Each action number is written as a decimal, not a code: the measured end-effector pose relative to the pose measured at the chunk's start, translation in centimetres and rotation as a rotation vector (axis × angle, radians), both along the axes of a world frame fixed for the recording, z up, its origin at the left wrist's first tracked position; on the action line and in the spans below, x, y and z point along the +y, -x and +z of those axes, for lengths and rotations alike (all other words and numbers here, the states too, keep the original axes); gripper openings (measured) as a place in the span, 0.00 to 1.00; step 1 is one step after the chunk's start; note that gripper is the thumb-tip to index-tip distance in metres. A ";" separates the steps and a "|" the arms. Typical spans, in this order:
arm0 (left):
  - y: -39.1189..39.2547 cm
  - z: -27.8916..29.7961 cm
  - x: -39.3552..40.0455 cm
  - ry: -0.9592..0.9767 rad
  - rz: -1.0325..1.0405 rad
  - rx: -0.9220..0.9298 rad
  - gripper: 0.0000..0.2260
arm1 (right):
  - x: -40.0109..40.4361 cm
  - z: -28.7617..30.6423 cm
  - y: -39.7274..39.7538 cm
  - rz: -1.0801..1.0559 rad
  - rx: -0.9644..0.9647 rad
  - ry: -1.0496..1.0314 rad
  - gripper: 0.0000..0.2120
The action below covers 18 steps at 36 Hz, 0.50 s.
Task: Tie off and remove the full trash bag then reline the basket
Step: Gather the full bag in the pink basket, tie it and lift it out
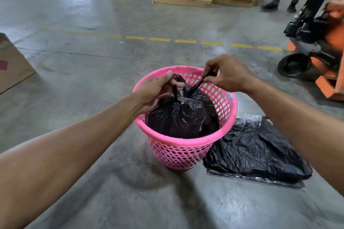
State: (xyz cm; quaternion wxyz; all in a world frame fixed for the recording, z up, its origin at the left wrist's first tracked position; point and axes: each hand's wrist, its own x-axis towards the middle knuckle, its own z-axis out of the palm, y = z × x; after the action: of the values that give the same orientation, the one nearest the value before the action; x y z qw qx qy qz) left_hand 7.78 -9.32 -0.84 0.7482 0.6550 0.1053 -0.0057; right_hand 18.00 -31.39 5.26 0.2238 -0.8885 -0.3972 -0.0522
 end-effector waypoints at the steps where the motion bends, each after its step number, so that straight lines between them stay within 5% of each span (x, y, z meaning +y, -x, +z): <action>1: -0.3 -0.1 -0.5 0.014 0.037 -0.003 0.16 | 0.4 0.4 0.4 0.016 -0.008 -0.028 0.05; 5: -0.9 0.3 -1.6 0.020 -0.011 -0.025 0.12 | 2.1 1.3 1.8 0.073 -0.017 -0.150 0.07; 12: -0.9 0.3 -2.7 -0.346 -0.100 -0.114 0.14 | 4.3 0.3 2.4 0.118 0.114 -0.333 0.12; 18: -0.9 0.2 -1.6 -0.261 -0.142 -0.081 0.15 | 3.1 -1.7 1.1 0.123 0.299 -0.158 0.19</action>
State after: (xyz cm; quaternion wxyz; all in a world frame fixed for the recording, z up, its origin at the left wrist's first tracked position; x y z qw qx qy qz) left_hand 8.67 -10.92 -0.62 0.6582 0.7521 0.0282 -0.0184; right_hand 16.86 -28.32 3.54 0.3522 -0.8401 -0.4076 0.0632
